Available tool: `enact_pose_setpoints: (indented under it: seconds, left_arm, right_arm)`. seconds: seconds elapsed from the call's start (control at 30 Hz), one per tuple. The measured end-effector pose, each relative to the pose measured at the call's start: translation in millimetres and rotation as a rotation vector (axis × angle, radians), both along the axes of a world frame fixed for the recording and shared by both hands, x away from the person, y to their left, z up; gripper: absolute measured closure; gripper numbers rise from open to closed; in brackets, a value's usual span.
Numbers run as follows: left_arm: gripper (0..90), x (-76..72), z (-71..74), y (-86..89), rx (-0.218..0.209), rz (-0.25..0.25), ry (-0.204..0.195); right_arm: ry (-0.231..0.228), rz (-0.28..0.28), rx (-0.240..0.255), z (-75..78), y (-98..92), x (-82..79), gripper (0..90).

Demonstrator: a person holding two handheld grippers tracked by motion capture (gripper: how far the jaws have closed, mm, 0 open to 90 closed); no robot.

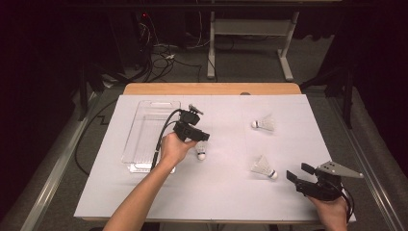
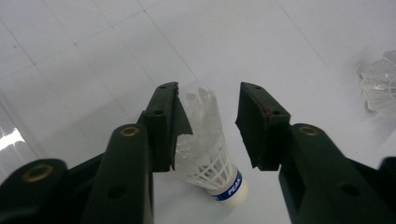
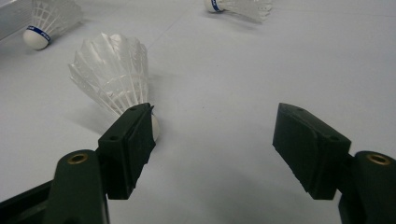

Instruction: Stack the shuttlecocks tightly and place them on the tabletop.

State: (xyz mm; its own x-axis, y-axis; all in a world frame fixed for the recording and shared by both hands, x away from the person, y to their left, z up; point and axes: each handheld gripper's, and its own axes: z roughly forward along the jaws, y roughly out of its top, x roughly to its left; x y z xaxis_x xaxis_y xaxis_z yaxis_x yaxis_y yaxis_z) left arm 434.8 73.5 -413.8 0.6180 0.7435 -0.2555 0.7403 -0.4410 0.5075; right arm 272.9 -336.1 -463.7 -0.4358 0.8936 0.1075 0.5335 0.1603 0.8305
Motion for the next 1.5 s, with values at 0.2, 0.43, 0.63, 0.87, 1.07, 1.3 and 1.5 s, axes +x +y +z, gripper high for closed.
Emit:
enact_pose_setpoints:
  seconds: [0.2, 0.43, 0.63, 0.87, 1.07, 1.3, 1.5]
  left_arm:
    - [71.1, -0.8, 1.9, 2.0, -0.015, -0.011, 0.012]
    - [83.9, -2.9, 5.2, 3.9, -0.038, -0.030, 0.027]
    - [89.1, -6.6, 9.7, 2.9, -0.064, -0.045, 0.023]
    - [89.4, -8.6, 14.5, 3.9, -0.063, -0.049, -0.018]
    - [89.5, -6.9, 23.1, 3.2, -0.066, -0.035, -0.066]
    - [89.4, -0.7, 23.7, 6.3, -0.041, -0.001, -0.095]
    - [89.5, 6.3, 27.3, 9.2, -0.027, 0.030, -0.122]
  right_arm:
    - [0.001, 0.000, 0.000, -0.1, 0.0, 0.1, 29.2]
    - [0.002, 0.000, -0.001, -0.1, -0.1, 0.1, 29.2]
    - [-0.001, -0.001, -0.002, -0.1, 0.1, 0.0, 29.2]
    - [-0.001, -0.001, -0.002, 0.0, 0.4, 0.0, 29.3]
    - [-0.001, 0.001, 0.001, 0.1, -0.4, -0.4, 29.3]
    - [-0.001, 0.004, 0.001, 0.1, -0.3, -0.6, 29.3]
    - [0.001, 0.004, -0.001, -0.1, 0.3, -0.2, 29.3]
